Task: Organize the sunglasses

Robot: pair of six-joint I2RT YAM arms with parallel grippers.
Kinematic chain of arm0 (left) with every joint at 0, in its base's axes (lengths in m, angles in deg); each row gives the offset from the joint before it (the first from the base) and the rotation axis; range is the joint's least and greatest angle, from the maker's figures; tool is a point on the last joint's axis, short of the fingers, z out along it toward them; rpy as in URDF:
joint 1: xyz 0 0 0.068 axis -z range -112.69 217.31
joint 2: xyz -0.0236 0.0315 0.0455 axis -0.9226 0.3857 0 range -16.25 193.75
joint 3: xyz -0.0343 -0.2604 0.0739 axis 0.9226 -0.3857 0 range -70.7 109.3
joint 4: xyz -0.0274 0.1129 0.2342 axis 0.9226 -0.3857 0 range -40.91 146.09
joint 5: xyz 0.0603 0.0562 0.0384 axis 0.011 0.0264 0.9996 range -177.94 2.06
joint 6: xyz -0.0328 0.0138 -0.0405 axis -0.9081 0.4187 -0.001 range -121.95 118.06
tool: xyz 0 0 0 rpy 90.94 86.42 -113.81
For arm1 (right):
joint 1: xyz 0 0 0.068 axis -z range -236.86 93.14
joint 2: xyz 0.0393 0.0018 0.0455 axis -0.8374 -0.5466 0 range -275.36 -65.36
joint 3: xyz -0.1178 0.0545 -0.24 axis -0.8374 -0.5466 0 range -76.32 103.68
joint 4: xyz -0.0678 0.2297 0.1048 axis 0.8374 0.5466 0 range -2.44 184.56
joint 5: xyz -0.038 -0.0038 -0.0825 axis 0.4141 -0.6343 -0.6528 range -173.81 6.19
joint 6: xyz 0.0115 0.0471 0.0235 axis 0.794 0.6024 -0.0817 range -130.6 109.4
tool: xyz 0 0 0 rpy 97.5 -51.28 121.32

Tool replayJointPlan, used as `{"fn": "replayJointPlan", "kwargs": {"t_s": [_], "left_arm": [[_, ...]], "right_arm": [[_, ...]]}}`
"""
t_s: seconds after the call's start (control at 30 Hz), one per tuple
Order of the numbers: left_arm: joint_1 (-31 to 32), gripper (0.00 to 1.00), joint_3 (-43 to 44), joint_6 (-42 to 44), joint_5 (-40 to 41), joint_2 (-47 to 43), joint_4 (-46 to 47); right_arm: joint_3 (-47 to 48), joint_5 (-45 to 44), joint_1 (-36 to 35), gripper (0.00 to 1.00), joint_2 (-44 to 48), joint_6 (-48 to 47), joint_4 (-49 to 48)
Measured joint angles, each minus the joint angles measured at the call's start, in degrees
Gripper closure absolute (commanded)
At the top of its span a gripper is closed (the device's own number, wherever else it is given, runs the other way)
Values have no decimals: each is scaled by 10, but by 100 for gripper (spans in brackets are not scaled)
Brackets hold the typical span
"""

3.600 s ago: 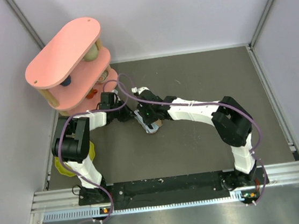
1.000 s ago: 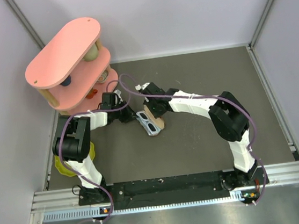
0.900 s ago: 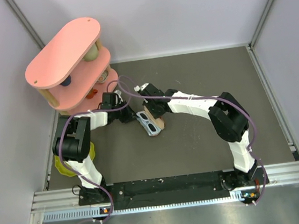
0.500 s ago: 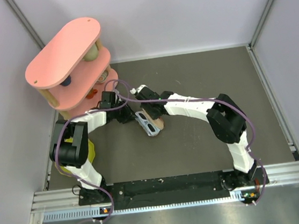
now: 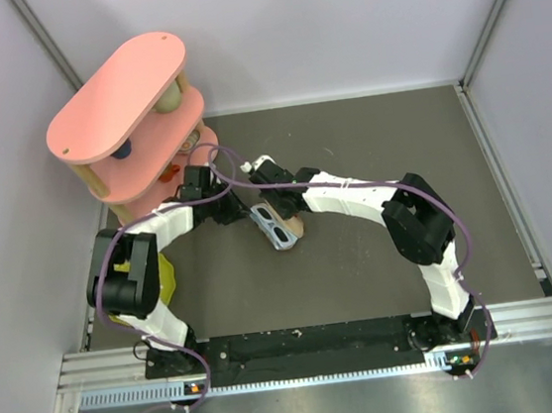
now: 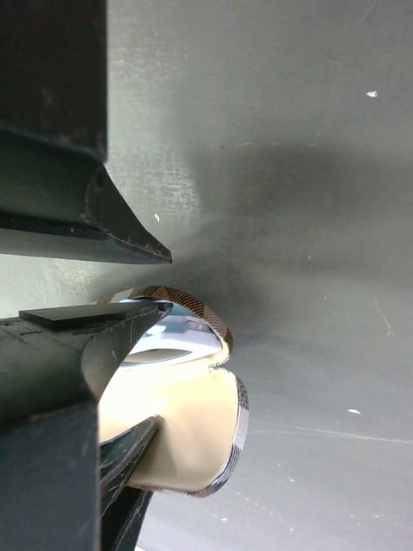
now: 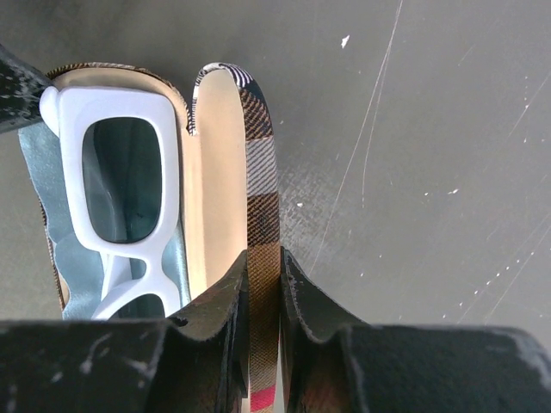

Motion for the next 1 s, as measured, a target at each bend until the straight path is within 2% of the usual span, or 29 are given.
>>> {"fn": "replayJointPlan", "kwargs": {"t_s": [0.17,0.33,0.67,1.0], "left_arm": [[0,85,-3,-4,-1,-32,2],[0,100,-33,-13,-39,-80,63],[12,100,-50,-66,-143,-29,175],[13,100,-72,-79,-157,15,183]], "right_arm": [[0,-7,-2,100,0,4,3],[0,-9,-2,100,0,9,4],[0,-9,-2,100,0,29,4],[0,-9,-2,100,-1,39,4]]}}
